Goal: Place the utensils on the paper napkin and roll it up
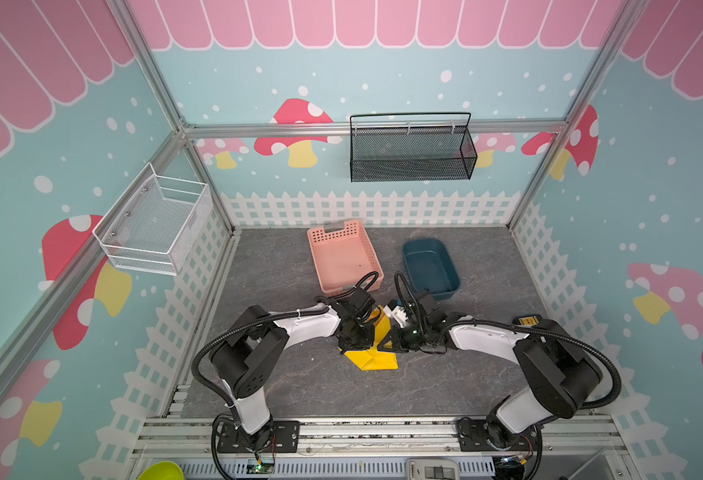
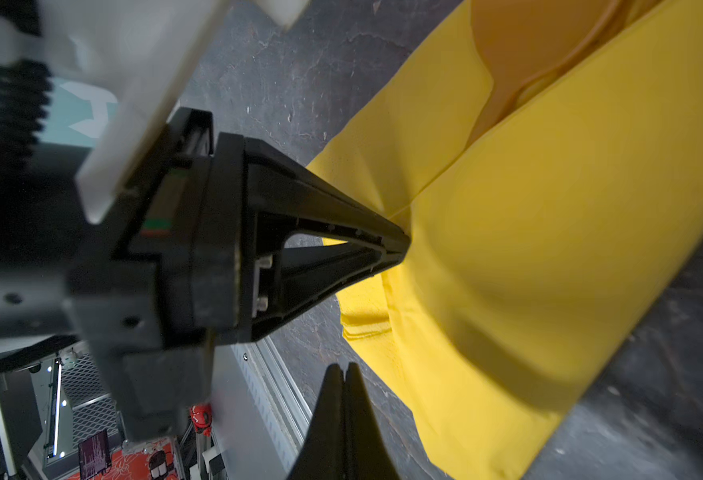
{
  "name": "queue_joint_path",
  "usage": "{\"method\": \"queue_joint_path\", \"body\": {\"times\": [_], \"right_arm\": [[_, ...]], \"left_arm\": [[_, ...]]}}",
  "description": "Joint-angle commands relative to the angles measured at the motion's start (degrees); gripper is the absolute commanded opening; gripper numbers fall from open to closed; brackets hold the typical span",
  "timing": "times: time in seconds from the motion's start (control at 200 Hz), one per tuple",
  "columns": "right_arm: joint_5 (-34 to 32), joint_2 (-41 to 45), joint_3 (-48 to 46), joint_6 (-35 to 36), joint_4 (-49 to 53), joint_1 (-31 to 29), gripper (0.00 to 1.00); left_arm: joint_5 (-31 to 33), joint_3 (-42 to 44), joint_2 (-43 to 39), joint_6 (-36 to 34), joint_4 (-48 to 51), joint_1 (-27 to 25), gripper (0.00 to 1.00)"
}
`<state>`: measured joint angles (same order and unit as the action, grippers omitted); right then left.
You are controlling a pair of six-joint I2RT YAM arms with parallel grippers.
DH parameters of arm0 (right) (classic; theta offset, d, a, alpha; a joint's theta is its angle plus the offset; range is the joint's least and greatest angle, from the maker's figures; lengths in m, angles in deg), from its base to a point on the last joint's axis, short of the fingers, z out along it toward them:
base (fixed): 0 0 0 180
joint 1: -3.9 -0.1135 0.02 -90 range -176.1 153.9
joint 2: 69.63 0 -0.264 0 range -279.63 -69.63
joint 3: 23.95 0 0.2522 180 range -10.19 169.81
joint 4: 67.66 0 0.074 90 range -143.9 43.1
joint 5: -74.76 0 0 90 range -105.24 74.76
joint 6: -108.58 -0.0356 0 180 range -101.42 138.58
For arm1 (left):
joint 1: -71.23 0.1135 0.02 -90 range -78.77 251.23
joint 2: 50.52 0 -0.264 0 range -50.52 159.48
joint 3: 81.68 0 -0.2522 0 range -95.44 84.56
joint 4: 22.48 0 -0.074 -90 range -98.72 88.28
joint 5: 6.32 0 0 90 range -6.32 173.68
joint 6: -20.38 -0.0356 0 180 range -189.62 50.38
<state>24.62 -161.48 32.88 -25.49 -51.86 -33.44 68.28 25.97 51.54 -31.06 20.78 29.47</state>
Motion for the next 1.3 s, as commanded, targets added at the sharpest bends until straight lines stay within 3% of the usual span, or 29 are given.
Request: {"method": "queue_joint_path", "body": {"times": [0.0, 0.63, 0.785, 1.011, 1.296], "right_arm": [[-1.56, -3.2, 2.01, -1.18, -1.03, -1.01, 0.0], [0.61, -11.3, 1.53, -3.65, -6.05, -2.55, 0.0], [1.66, -10.02, 1.68, -3.68, -7.19, -2.74, 0.0], [-2.61, -6.57, 4.77, -2.75, -3.97, -0.75, 0.02], [-6.13, -2.57, 2.9, -1.92, -1.7, 5.66, 0.02]], "left_arm": [[5.26, 3.58, 1.76, -0.16, 4.59, 0.75, 0.0], [1.67, 6.49, -0.11, 0.12, -1.18, 3.83, 0.0], [0.66, 6.49, -0.11, -1.02, -2.29, 3.88, 0.0], [0.14, 5.38, 0.55, -2.67, -2.58, 3.61, 0.0], [0.72, 1.42, 2.92, -5.49, -2.38, 0.39, 0.0]]}}
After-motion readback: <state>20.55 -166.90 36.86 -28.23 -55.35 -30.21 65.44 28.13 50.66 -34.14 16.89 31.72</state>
